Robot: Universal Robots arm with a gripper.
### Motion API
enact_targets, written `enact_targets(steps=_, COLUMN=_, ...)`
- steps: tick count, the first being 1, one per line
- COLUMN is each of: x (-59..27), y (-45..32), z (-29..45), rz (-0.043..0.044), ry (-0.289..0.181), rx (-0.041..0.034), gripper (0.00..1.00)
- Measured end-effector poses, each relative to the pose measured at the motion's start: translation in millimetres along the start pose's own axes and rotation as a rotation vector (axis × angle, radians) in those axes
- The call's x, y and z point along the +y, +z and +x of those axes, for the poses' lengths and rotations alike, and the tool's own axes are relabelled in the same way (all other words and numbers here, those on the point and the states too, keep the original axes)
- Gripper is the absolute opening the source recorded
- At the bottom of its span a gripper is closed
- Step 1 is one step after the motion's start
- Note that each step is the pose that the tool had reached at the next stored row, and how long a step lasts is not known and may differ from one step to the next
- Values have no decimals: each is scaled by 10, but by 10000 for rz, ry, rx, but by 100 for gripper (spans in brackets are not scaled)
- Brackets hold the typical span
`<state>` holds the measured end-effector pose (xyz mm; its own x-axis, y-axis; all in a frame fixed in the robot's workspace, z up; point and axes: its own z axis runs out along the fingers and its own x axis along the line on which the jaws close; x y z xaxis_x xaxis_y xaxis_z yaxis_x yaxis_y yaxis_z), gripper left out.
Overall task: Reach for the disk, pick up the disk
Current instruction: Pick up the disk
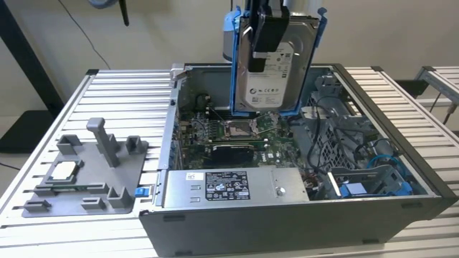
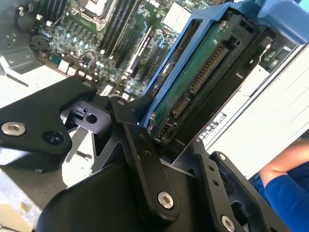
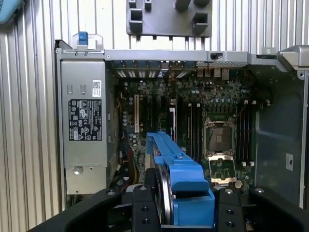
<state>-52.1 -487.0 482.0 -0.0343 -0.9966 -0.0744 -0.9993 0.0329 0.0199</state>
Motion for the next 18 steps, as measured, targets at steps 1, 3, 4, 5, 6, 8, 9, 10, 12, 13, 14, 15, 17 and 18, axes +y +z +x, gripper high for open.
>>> enact_targets(steps=1, x=-8, y=0, z=19, rz=0, ry=1, rx=0, gripper=0)
enact_targets(steps=3, x=-26, y=0, z=53, rz=0, ry=2, rx=0, gripper=0)
enact_targets(steps=4, x=-37, y=1, z=68, rz=1, ry=3, rx=-1, gripper=0)
enact_targets(steps=5, x=-48, y=0, z=82, rz=1, ry=4, rx=-1, gripper=0)
enact_targets(steps=6, x=-60, y=0, z=95, rz=0, ry=5, rx=0, gripper=0)
enact_targets(steps=8, x=-85, y=-1, z=123, rz=0, ry=7, rx=1, gripper=0)
enact_targets(steps=9, x=-98, y=-1, z=137, rz=1, ry=8, rx=0, gripper=0)
enact_targets(steps=10, x=-111, y=0, z=151, rz=1, ry=9, rx=0, gripper=0)
enact_targets(steps=12, x=-136, y=-1, z=179, rz=1, ry=11, rx=0, gripper=0)
enact_targets(steps=13, x=-150, y=-1, z=194, rz=1, ry=11, rx=-1, gripper=0)
enact_targets(steps=14, x=-160, y=-1, z=207, rz=1, ry=12, rx=0, gripper=0)
enact_targets(steps=15, x=-172, y=-2, z=220, rz=1, ry=13, rx=1, gripper=0)
enact_targets(steps=17, x=-198, y=-2, z=249, rz=1, ry=15, rx=0, gripper=0)
enact_targets(steps=18, x=-210, y=-2, z=265, rz=1, ry=15, rx=0, gripper=0)
